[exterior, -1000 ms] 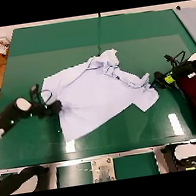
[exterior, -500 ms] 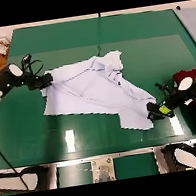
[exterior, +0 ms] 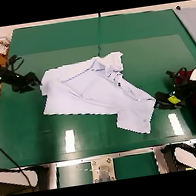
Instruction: Fold the shirts.
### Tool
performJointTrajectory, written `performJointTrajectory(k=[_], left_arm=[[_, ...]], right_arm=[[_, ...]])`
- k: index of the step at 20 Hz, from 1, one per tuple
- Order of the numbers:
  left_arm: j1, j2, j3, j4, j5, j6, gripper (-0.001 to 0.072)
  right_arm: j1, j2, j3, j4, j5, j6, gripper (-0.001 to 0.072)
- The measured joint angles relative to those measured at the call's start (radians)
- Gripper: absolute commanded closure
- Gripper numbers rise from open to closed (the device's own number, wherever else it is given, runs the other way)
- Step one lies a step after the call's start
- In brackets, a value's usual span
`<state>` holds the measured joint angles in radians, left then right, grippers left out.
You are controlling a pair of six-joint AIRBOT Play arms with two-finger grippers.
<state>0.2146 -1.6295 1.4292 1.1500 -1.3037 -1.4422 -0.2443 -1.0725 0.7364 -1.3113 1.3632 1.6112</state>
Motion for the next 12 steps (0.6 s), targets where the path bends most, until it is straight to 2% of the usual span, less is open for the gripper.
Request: performJointTrajectory(k=[2, 3, 5, 6, 7, 8, 10, 12], left_arm=[[0.051, -0.001, -0.051, -0.001, -0.089, 0.026, 0.0146], [0.068, 0.0, -0.092, -0.004, -0.108, 0.039, 0.0146], [0.087, -0.001, -0.187, -0.008, -0.105, 0.058, 0.0146], [0.094, -0.001, -0.233, -0.02, -0.079, 0.066, 0.0146], [0.101, 0.002, -0.28, -0.059, -0.06, 0.077, 0.0147], [0.103, 0.004, -0.317, -0.101, -0.046, 0.089, 0.0188], [0.1, 0.003, -0.391, -0.203, 0.009, 0.133, 0.0385], [0.084, 0.001, -0.438, -0.251, 0.046, 0.174, 0.0635]], right_arm=[[-0.079, 0.001, 0.001, -0.01, -0.011, 0.0, 0.0517], [-0.118, 0.001, -0.003, -0.008, -0.027, 0.001, 0.053], [-0.186, 0.001, -0.018, 0.029, -0.058, -0.004, 0.0488], [-0.211, 0.001, -0.027, 0.048, -0.074, -0.012, 0.0398], [-0.229, 0.001, -0.037, 0.064, -0.091, -0.017, 0.0349], [-0.241, 0.001, -0.051, 0.079, -0.109, -0.021, 0.0347], [-0.257, 0.001, -0.086, 0.104, -0.154, -0.026, 0.0347], [-0.265, -0.006, -0.119, 0.129, -0.203, -0.03, 0.0345]])
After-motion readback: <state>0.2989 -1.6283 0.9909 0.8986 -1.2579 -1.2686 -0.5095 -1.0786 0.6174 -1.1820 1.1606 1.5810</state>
